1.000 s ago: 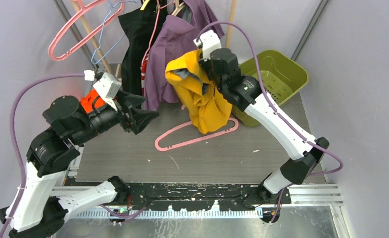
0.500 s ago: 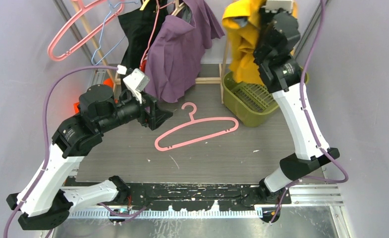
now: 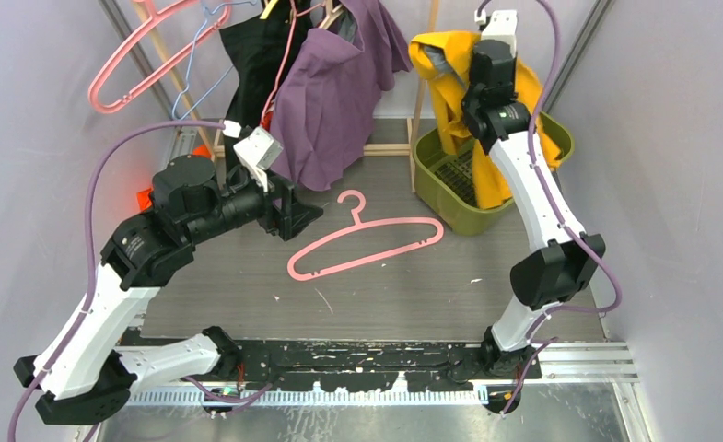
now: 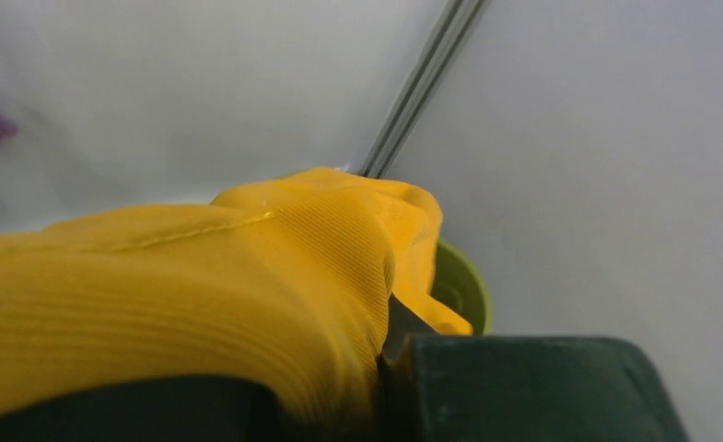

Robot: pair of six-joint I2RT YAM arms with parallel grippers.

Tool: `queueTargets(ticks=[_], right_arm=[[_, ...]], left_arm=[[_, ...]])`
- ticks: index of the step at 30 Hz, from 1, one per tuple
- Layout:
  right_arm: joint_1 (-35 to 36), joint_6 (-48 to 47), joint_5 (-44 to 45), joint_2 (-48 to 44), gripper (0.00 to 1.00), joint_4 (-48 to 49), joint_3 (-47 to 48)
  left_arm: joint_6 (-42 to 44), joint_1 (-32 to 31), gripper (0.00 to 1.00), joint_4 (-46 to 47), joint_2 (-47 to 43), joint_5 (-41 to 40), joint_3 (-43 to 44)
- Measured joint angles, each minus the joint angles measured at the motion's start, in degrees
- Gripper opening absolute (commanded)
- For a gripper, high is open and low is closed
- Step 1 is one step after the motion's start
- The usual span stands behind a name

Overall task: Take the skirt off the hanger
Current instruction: Place the skirt in the bin.

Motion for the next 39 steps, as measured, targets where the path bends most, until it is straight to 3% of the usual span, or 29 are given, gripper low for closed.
queueTargets(ticks=[14, 15, 17, 24, 30, 39], right_arm=[[-2.6, 12.3, -4.0, 0.1, 0.01, -3.6, -15.6], [-2.7, 13.4, -3.9, -0.5, 0.05, -4.1, -17.0], [-2.8, 15.8, -3.7, -1.8, 0.40, -5.5, -19.7], [-3.0, 23.1, -6.5, -8.6, 0.80, -10.7, -25.5], [-3.0, 23.4, -8.5, -13.0, 0.83, -11.1, -22.8], [-2.8, 25.5, -13.4, -15.3, 0.83, -11.1, -15.9]], left_arm=[[0.0, 0.0, 0.69, -0.1, 1.6, 0.0, -0.1], [0.0, 0.0, 0.69, -0.1, 2.0, 0.0, -0.1], [0.0, 0.0, 0.69, -0.2, 2.9, 0.1, -0.1], [0.0, 0.0, 0.70, -1.2, 5.2, 0.9, -0.1], [0.1, 0.0, 0.70, -0.6, 5.0, 1.7, -1.8], [0.7, 0.0, 0.69, 0.3, 10.6, 0.8, -17.5]])
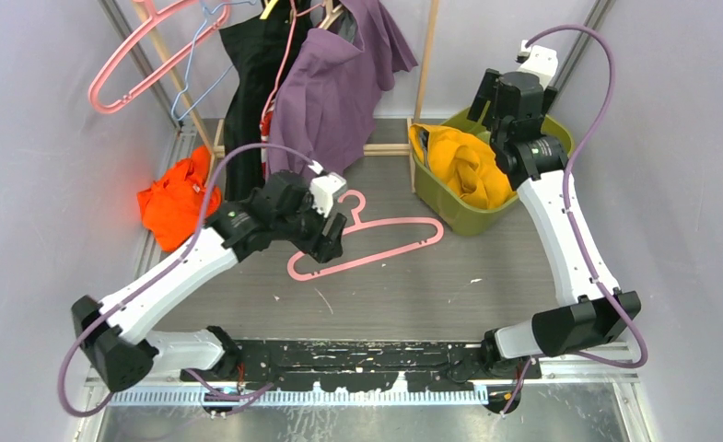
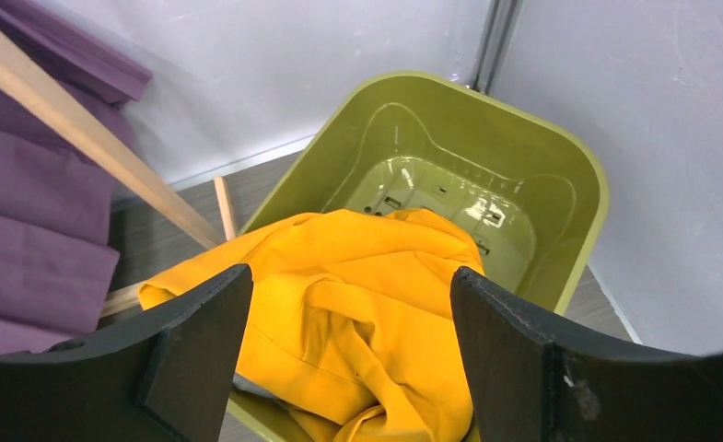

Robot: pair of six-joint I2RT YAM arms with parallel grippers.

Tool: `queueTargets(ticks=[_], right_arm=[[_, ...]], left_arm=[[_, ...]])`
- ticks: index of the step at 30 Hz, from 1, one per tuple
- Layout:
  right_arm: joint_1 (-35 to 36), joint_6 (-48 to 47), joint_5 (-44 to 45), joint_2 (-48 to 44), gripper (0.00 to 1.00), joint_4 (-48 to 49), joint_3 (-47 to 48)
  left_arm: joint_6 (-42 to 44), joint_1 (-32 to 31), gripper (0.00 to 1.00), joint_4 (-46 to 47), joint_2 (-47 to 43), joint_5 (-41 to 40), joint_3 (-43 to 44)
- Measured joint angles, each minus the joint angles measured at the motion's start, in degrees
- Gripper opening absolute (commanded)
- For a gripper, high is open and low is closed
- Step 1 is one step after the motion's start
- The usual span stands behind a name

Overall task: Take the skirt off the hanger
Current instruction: Place the skirt in the bin, then pick up the hanger at the center of the board.

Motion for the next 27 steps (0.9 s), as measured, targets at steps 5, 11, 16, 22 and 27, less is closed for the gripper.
queueTargets(ticks=[5, 11, 16, 22, 27], right_arm=[[0.7, 1.2, -2.3, -0.7, 0.83, -0.9, 0.0], [1.0, 2.2, -4.8, -1.0, 0.82, -1.9, -0.4], [1.3, 2.6, -6.1, -2.5, 0.82, -2.1, -0.8], [1.3, 2.8, -6.8, -4.2, 0.82, -2.1, -2.0], [1.3, 2.8, -7.0, -4.3, 0.82, -2.1, -2.6]], left_arm=[[2.1, 0.0, 0.69, 0.2, 7.6, -0.5, -1.3], [6.5, 0.0, 0.68, 0.3, 15.6, -2.2, -0.2], [9.0, 0.1, 0.66, 1.4, 21.0, -6.5, -0.2], [11.0, 0.9, 0.65, 7.1, 27.0, -10.3, -0.8], [11.1, 3.5, 0.65, 12.5, 29.4, -10.4, -1.5]])
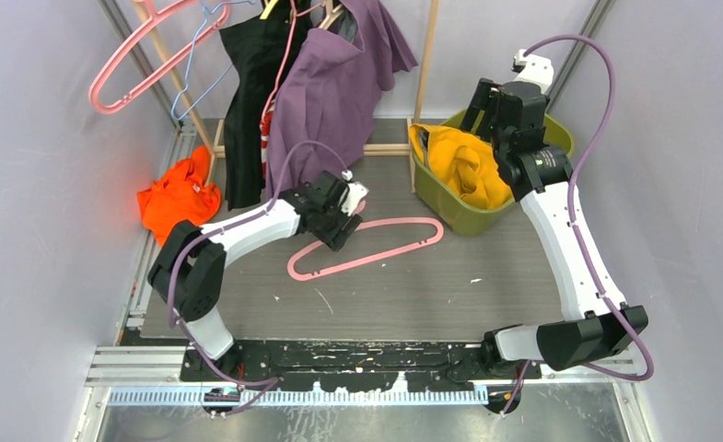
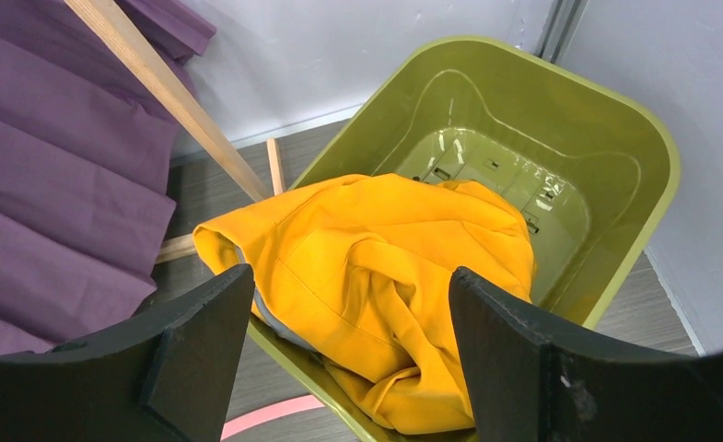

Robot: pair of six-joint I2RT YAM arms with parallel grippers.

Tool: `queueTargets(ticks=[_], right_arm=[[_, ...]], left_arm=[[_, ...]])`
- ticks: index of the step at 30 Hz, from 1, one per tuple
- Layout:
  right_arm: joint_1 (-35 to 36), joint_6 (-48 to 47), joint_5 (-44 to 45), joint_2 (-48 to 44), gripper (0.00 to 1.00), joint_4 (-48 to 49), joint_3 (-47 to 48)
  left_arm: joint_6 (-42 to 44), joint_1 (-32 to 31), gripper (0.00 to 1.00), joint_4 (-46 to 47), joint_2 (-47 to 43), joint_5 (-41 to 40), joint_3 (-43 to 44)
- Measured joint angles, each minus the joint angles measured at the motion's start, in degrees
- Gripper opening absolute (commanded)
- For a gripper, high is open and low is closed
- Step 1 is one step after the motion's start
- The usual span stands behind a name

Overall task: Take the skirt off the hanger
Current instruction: Pick up the hanger at the center of the board.

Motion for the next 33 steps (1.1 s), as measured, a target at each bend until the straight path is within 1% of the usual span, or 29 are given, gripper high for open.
queueTargets(ticks=[2, 7, 12, 16, 21, 33], right_arm=[[0.0, 0.0, -0.2, 0.0, 0.82, 0.0, -0.2], [0.0, 0.0, -0.2, 0.0, 0.82, 0.0, -0.6], [0.0, -0.2, -0.2, 0.0, 0.82, 0.0, -0.6], [0.0, -0.2, -0.2, 0.0, 0.82, 0.1, -0.8], [0.0, -0.2, -0.2, 0.4, 0.81, 0.0, -0.9], [0.0, -0.9, -0.2, 1.2, 0.81, 0.0, -0.9]], left_arm=[[0.2, 1.5, 0.65, 1.7, 1.3, 0.2, 0.1], [1.3, 3.9, 0.64, 2.7, 6.2, 3.2, 1.9], [1.5, 4.0, 0.64, 2.6, 7.1, 8.5, 1.9], [1.8, 3.9, 0.64, 2.3, 7.4, 10.6, 1.9], [2.9, 4.0, 0.64, 1.2, 8.7, 10.8, 3.3], [4.5, 5.7, 0.64, 0.0, 11.6, 8.3, 7.3]])
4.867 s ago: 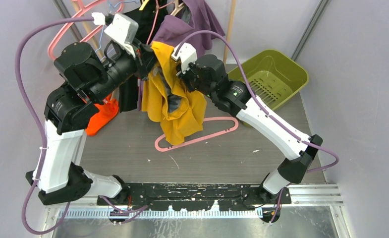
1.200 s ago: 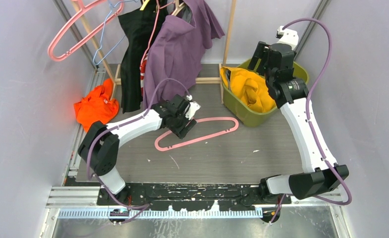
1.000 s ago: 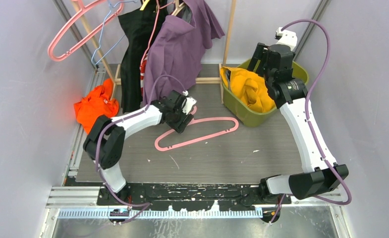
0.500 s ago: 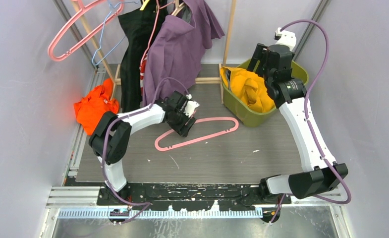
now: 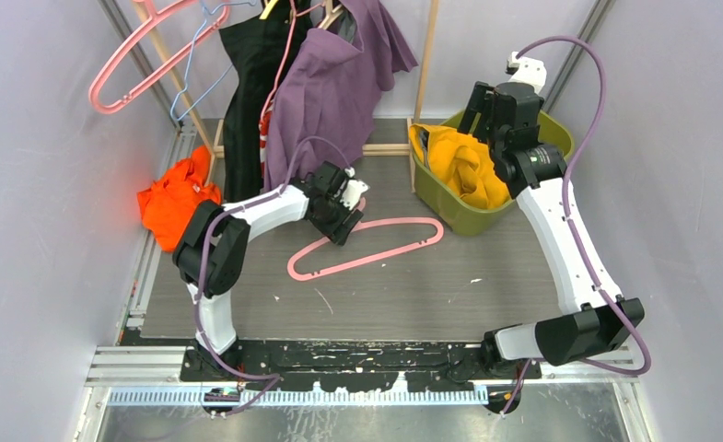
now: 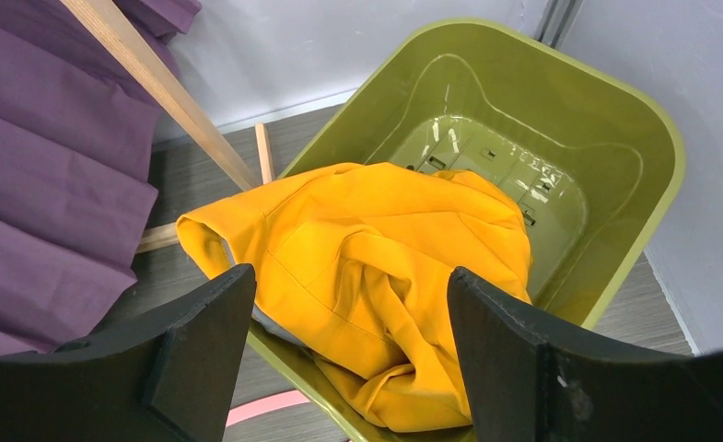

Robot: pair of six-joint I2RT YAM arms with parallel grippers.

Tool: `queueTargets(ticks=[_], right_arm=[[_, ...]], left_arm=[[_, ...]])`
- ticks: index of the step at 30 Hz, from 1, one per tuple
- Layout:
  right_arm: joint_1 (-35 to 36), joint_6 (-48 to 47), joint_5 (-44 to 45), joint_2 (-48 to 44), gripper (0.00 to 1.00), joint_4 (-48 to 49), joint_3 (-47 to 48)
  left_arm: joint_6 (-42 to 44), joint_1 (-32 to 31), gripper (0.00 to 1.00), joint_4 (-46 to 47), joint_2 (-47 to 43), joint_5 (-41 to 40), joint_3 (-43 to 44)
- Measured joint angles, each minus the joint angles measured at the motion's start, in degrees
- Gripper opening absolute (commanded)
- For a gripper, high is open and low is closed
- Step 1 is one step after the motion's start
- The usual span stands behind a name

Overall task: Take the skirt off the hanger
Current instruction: Pick up the hanger at the center of the board.

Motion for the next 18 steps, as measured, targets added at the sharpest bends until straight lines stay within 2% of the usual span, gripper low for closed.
queueTargets(ticks=[18], right_arm=[[0.0, -0.7, 0.1, 1.1, 0.80, 0.0, 0.0]], left_arm=[[0.8, 0.2, 0.63, -0.5, 3.2, -1.9, 1.5]])
